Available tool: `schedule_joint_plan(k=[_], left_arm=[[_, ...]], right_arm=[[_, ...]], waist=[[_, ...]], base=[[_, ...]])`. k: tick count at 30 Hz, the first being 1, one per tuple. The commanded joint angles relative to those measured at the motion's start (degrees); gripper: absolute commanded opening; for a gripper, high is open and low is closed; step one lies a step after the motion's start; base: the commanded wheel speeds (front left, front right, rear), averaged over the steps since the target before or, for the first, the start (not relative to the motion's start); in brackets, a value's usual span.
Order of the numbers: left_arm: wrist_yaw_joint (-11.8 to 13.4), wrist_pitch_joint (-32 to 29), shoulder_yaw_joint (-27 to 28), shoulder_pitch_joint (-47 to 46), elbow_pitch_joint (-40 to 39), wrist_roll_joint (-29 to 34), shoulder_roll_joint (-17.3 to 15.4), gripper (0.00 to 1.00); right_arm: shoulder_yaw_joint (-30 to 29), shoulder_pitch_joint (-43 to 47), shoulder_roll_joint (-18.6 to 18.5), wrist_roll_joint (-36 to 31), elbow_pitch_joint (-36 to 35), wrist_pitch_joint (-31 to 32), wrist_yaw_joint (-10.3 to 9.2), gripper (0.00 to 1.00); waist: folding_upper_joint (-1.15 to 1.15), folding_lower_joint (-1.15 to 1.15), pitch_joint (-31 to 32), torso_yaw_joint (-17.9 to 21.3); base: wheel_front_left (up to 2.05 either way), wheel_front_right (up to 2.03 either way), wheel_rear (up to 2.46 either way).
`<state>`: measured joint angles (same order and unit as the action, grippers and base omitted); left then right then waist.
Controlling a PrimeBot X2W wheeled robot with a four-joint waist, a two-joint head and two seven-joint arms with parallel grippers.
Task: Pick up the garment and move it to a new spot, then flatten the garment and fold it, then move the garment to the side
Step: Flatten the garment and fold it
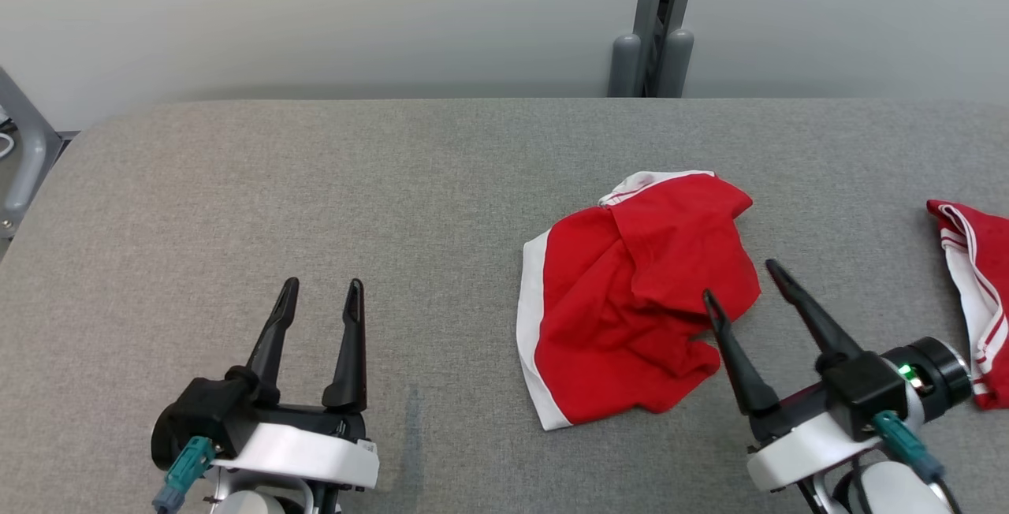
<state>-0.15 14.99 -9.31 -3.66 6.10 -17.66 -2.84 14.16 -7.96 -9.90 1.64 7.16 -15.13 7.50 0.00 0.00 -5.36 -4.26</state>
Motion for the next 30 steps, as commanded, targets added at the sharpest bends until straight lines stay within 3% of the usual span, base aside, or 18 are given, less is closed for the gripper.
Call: schedule_joint_plan(k=[1, 14, 21, 22, 23, 24, 25, 30], left_arm=[[0.16, 0.17, -0.09, -0.23, 0.17, -0.05, -0.17, 1.00], [0.23, 0.18, -2.79, -2.85, 1.45, -1.38, -0.16, 1.00], [0.61, 0.18, -3.58, -3.01, 1.95, -1.80, -0.16, 1.00], [0.59, 0.18, -3.63, -3.07, 2.00, -1.83, -0.16, 1.00], [0.61, 0.18, -3.67, -3.17, 2.01, -1.87, -0.16, 1.00], [0.63, 0.18, -3.77, -3.30, 2.04, -1.95, -0.16, 1.00], [0.65, 0.18, -3.82, -3.38, 2.06, -2.03, -0.16, 1.00], [0.82, 0.18, -3.90, -3.74, 2.15, -2.08, -0.16, 1.00]], right_arm=[[0.59, -0.79, -0.54, -0.61, 0.83, 0.28, -0.01, 1.00], [8.05, -8.29, -4.21, -3.30, 13.29, 2.56, -0.02, 1.00], [6.63, -11.15, -3.88, -3.44, 19.02, 2.79, -0.02, 1.00], [6.34, -11.40, -3.73, -3.28, 19.44, 2.92, -0.02, 0.76], [5.81, -11.72, -3.71, -3.25, 19.97, 3.06, -0.02, 0.38], [5.41, -11.97, -3.72, -3.39, 20.50, 3.15, -0.02, 0.14], [5.20, -11.96, -3.62, -3.48, 20.88, 3.21, -0.02, 0.00], [3.81, -12.59, -2.93, -3.07, 21.90, 2.79, -0.02, 0.00]], waist=[[0.00, 0.00, -0.16, -0.09], [0.00, 0.00, -3.15, -4.14], [0.00, 0.00, -4.17, -6.45], [0.00, 0.00, -4.25, -6.62], [0.00, 0.00, -4.40, -6.78], [0.00, 0.00, -4.51, -6.95], [0.00, 0.00, -4.58, -7.08], [0.00, 0.00, -4.68, -7.38]], base=[[0.00, 0.00, 0.00], [0.00, 0.00, 0.00], [0.00, 0.00, 0.00], [0.00, 0.00, 0.00], [0.00, 0.00, 0.00], [0.00, 0.00, 0.00], [0.00, 0.00, 0.00], [0.00, 0.00, 0.00]])
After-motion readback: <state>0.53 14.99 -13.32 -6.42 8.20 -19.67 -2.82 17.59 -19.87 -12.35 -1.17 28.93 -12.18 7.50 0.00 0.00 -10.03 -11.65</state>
